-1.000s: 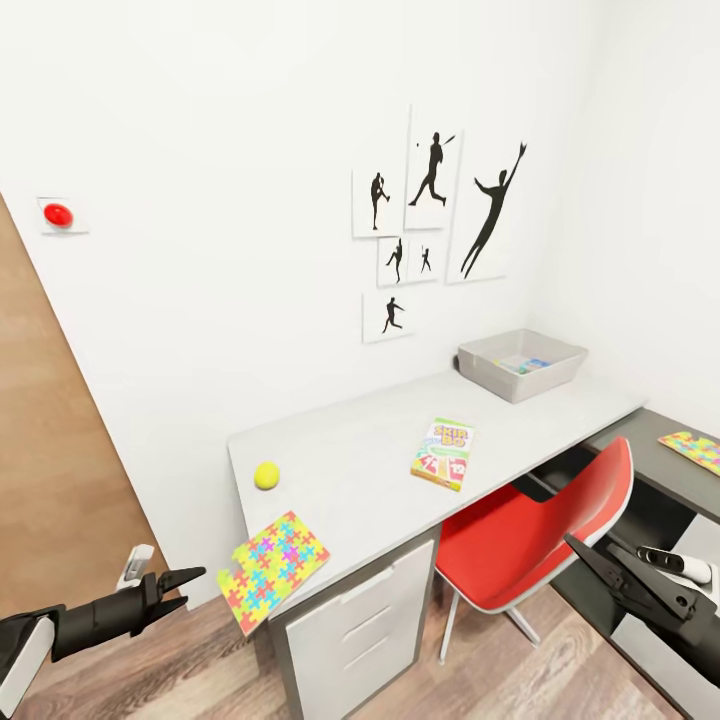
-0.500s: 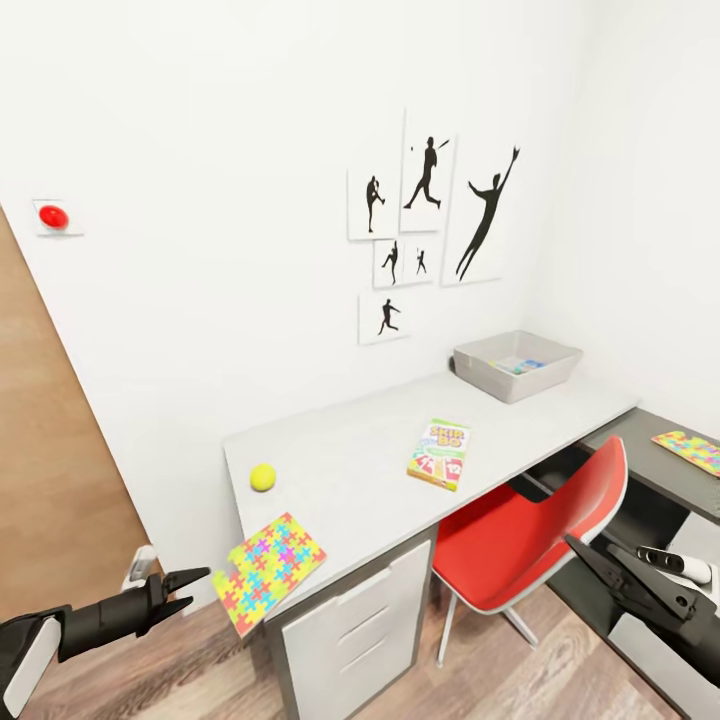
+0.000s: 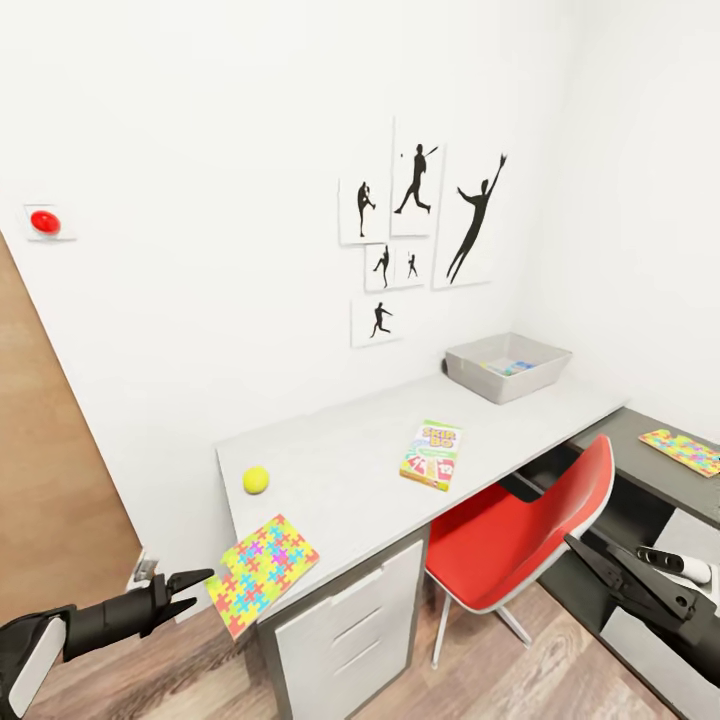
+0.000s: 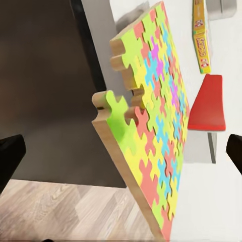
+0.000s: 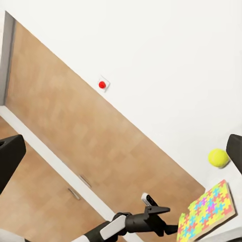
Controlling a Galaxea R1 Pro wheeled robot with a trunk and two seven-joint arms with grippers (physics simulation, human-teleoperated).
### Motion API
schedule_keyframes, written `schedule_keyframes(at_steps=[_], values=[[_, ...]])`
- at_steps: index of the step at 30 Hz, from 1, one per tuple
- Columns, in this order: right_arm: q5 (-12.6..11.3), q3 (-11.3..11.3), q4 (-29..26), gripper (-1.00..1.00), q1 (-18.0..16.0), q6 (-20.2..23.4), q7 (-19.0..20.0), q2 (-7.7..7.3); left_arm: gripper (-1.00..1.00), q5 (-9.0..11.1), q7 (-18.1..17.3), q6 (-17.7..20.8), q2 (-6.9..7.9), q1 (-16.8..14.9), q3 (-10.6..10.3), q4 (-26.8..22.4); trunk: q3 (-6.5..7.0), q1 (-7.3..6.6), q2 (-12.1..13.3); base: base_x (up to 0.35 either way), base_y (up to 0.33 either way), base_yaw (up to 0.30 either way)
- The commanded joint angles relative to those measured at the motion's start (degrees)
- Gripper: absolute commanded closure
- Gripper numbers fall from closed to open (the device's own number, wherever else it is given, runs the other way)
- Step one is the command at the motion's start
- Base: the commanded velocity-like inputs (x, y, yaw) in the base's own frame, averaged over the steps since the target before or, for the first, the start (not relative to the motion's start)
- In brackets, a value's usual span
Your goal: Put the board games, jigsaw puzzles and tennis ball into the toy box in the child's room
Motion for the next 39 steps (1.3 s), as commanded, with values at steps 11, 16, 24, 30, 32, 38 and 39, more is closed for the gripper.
schedule_keyframes(at_steps=[11, 16, 24, 30, 32, 38, 39], values=[[-0.4, 0.0, 0.0, -1.00, 0.0, 0.4, -0.1, -0.02, -1.00, 0.0, -0.1, 0.3, -0.08, 0.0, -1.0, 0.0, -0.03, 0.00, 0.0, -0.133, -0.022, -0.002], [-0.4, 0.0, 0.0, -1.00, 0.0, 0.4, -0.1, -0.02, -1.00, 0.1, -0.1, 0.3, -0.08, 0.0, -1.0, 0.0, -0.03, 0.00, 0.0, -0.049, -0.006, 0.000], [-0.4, 0.0, 0.0, -1.00, 0.0, 0.4, -0.1, -0.02, -1.00, 0.1, -0.1, 0.3, -0.08, 0.0, -1.0, 0.0, -0.03, 0.00, 0.0, -0.010, -0.002, 0.000], [-0.4, 0.0, 0.0, -1.00, 0.0, 0.4, -0.1, -0.02, -1.00, 0.1, -0.1, 0.3, -0.08, 0.0, -1.0, 0.0, -0.03, 0.00, 0.0, 0.043, -0.076, 0.000], [-0.4, 0.0, 0.0, -1.00, 0.0, 0.4, -0.1, -0.02, -1.00, 0.1, -0.1, 0.3, -0.08, 0.0, -1.0, 0.0, -0.03, 0.00, 0.0, 0.072, -0.084, 0.000], [-0.3, 0.0, 0.0, -1.00, 0.0, 0.4, -0.1, -0.02, -1.00, 0.1, -0.1, 0.2, -0.08, 0.0, -1.0, 0.0, -0.03, 0.00, 0.0, 0.025, -0.030, 0.000], [-0.3, 0.0, 0.0, -1.00, 0.0, 0.4, -0.1, -0.02, -1.00, 0.1, -0.1, 0.2, -0.08, 0.0, -1.0, 0.0, -0.03, 0.00, 0.0, 0.008, -0.009, 0.000]])
